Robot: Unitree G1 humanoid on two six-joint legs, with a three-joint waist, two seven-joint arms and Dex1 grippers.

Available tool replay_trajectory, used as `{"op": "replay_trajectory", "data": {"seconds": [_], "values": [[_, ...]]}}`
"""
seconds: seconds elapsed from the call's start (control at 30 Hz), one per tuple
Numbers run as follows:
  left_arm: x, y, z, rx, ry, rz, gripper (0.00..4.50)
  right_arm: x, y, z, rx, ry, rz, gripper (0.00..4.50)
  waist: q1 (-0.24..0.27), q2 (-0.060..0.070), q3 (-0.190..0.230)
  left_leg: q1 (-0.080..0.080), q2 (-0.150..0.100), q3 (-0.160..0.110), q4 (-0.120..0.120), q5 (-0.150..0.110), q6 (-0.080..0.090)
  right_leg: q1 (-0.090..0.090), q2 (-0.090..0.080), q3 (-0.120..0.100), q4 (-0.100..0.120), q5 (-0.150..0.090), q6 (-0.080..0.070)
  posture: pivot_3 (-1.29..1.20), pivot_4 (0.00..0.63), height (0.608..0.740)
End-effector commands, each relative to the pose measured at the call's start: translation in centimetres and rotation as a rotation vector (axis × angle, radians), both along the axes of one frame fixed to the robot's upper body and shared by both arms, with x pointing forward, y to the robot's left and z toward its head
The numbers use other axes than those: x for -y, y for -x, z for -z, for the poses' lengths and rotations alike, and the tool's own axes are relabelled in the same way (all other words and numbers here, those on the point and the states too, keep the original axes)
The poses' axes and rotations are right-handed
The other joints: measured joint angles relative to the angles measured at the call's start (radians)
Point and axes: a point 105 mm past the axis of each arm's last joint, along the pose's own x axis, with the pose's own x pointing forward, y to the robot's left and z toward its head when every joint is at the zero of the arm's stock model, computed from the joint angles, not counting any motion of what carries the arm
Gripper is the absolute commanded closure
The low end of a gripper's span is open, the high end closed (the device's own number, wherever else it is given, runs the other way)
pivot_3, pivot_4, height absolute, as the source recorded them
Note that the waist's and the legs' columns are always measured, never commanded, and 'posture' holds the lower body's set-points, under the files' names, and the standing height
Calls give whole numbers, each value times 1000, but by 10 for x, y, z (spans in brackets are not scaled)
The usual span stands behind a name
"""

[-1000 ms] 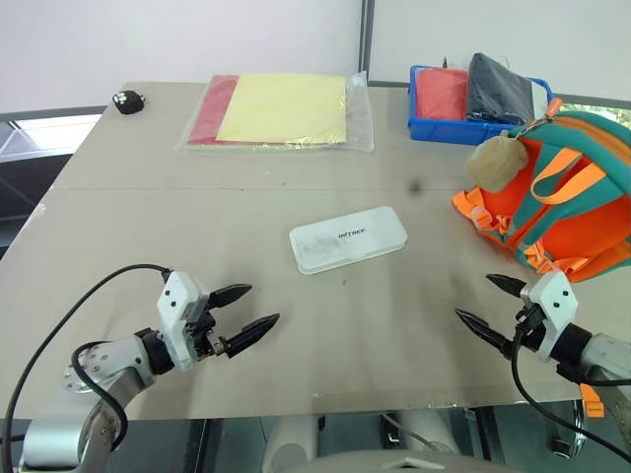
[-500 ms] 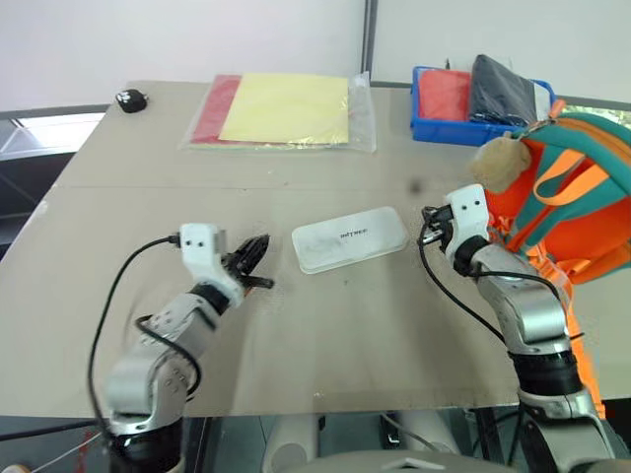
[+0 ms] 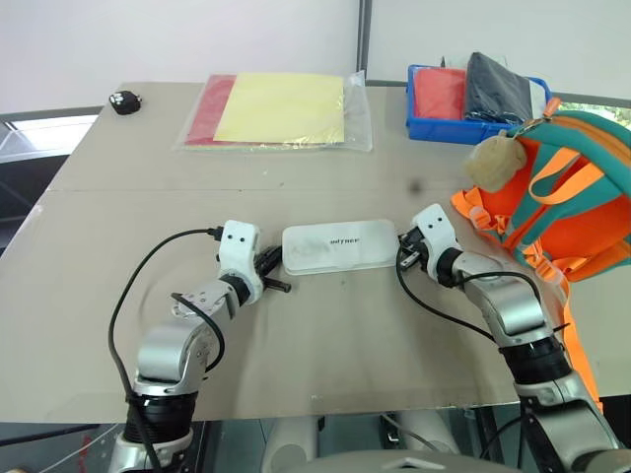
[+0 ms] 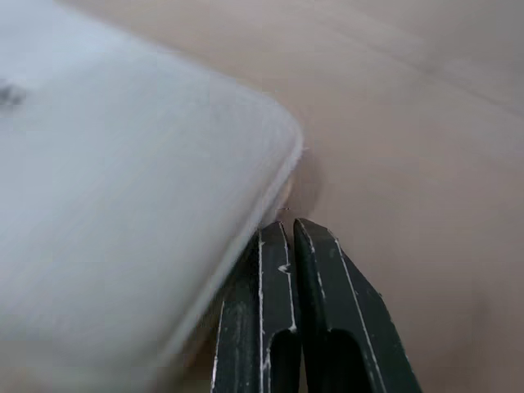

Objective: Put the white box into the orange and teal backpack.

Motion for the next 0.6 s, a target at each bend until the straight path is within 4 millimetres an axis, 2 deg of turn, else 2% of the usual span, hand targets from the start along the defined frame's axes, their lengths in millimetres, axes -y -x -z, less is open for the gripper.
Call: {"op": "replay_trajectory", "data": {"seconds": [0.03,0.1,0.17,0.23,0.27,0.3,0.37,0.43,0.47,0.5,0.6], "values": [[16,18,-2,-13,37,137,4376,-7,23,-4,-7,-26,-46,4500,-1,1,0,1,0,1,-1,0,0,0,0,0,0,0,0,0,150,740],[13,25,-3,-21,42,166,4376,-1,26,-3,-11,-27,-15,4500,-2,1,0,1,0,1,-1,0,0,0,0,1,0,0,0,0,150,740],[5,31,-3,-48,61,172,3574,2,31,-4,-17,-28,-8,4500,-1,1,0,1,0,1,-1,0,0,0,0,0,0,-2,-3,0,150,740],[-9,35,-6,-70,75,173,3203,9,32,-4,-7,-3,3,4500,0,0,-1,2,0,1,0,0,0,0,0,0,0,-2,-4,0,150,740],[-16,38,-9,-81,82,170,2557,14,31,-4,5,16,12,4500,0,0,-1,1,0,1,0,0,0,0,0,0,0,-2,-4,0,150,740],[-23,40,-12,-92,95,172,2240,18,30,-5,14,30,21,4500,-1,1,-1,2,0,1,1,0,0,0,0,0,0,-2,-4,0,150,740],[-31,46,-18,-123,120,200,1317,25,29,-7,21,41,33,4500,-1,1,0,2,0,2,1,0,0,0,-1,1,0,-2,-4,0,150,740],[-39,52,-27,-192,197,232,352,32,26,-10,35,53,47,4500,0,1,0,1,1,1,1,0,0,0,-1,0,0,-2,-4,0,150,740],[-43,55,-33,-249,263,250,62,36,24,-13,42,58,51,4500,2,1,0,1,1,1,1,0,0,0,-1,0,0,-3,-4,0,150,740],[-45,57,-37,-287,310,265,62,39,23,-14,47,61,53,4500,3,1,0,1,1,1,1,0,0,0,-1,0,-1,-3,-4,0,150,740],[-52,63,-28,-491,381,246,62,38,17,-17,67,68,46,4500,-1,1,1,0,0,0,1,0,0,0,0,-1,-1,-3,-3,0,150,740]]}}
